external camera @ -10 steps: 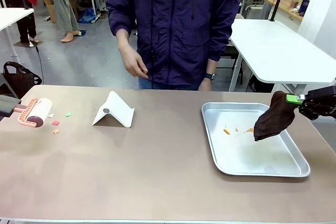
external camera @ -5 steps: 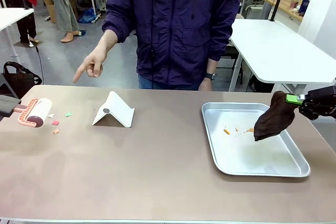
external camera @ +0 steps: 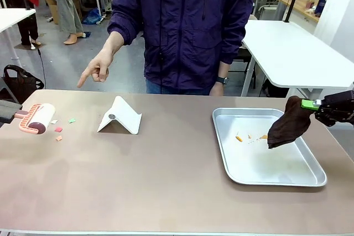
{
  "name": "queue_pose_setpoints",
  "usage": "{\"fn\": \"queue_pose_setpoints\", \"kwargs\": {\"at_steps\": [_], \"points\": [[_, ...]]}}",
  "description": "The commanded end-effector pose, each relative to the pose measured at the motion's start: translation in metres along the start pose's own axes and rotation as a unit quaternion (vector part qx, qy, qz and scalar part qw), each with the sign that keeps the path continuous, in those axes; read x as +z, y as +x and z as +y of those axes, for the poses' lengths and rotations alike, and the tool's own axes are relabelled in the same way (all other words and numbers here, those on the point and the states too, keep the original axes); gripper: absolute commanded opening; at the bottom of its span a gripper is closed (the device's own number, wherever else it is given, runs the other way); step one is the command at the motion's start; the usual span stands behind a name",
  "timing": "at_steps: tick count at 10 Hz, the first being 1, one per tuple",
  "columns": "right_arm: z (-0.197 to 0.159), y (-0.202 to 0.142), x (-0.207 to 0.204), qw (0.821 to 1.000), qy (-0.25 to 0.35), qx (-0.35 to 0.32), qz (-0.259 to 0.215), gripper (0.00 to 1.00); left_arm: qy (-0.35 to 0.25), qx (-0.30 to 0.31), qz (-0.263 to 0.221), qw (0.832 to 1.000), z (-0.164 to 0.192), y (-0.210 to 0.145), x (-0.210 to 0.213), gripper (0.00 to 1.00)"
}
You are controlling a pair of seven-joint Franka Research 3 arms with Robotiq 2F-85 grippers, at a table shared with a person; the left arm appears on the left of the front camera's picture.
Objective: Clean the surface of the table.
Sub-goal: If a person points to the right, clean the right side of the table with your right hand, and if they point to the left, clean the left side with your left hand.
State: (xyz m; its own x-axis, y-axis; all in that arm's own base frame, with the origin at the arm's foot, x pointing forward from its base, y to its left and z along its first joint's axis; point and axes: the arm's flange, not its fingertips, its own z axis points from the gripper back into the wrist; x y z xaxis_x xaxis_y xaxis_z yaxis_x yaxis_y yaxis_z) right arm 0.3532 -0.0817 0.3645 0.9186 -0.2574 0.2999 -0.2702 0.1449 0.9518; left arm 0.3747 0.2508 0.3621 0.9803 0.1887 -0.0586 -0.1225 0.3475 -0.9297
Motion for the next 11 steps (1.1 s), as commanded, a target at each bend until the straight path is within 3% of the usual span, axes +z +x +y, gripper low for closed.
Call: {"fn": "queue_pose_setpoints", "kwargs": {"at_steps": [1, 2, 4, 8, 11], "points": [[0.006, 0.001, 0.001, 1.0, -0.003, 0.0, 0.002, 0.0, 0.001, -0.003, 0.001, 1.0, -0.003, -0.005, 0.0, 0.0], [0.006, 0.001, 0.001, 1.0, -0.003, 0.0, 0.002, 0.0, 0.0, 0.0, 0.0, 1.0, 0.0, 0.0, 0.0, 0.18], [0.006, 0.001, 0.001, 1.0, -0.003, 0.0, 0.002, 0.0, 0.103, -0.009, -0.036, 0.994, -0.018, -0.005, -0.003, 0.18], [0.006, 0.001, 0.001, 1.0, -0.003, 0.0, 0.002, 0.0, 0.194, 0.025, -0.133, 0.972, -0.036, -0.011, 0.004, 0.18], [0.006, 0.001, 0.001, 1.0, -0.003, 0.0, 0.002, 0.0, 0.237, 0.054, -0.126, 0.962, -0.04, -0.003, 0.015, 0.18]]}}
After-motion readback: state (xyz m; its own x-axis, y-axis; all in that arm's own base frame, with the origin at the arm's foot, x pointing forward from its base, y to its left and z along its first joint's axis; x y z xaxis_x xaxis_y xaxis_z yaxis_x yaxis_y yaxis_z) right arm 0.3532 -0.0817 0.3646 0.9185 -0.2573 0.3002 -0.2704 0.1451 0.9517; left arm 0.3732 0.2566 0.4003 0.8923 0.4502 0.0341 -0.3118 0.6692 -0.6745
